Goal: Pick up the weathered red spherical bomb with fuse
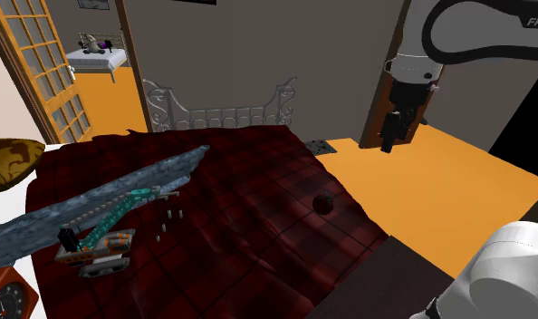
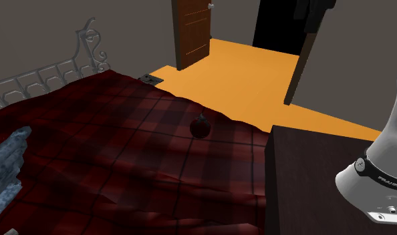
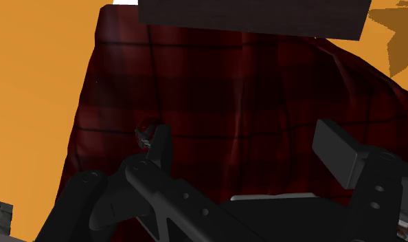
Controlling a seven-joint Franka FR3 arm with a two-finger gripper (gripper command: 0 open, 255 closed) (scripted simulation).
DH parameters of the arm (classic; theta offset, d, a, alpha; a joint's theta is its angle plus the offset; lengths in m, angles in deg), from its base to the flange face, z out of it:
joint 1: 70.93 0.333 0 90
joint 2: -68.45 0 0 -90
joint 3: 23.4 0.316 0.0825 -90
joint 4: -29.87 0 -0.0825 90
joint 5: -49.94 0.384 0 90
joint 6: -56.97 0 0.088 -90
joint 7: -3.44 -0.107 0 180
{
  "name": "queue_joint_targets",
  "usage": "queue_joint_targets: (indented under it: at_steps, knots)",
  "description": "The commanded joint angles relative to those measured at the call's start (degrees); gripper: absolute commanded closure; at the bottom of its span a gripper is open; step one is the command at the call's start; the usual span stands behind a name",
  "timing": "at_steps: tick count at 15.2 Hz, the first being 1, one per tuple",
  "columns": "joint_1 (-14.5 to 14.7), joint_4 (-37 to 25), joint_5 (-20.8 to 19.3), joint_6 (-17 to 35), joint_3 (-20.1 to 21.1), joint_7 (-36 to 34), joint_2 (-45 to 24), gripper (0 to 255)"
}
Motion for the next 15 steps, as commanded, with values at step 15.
queue_joint_targets:
  at_steps: [15]
  knots:
    - [-2.6,-0.2,-1.6,21.0,-3.8,-2.8,-25.4,0]
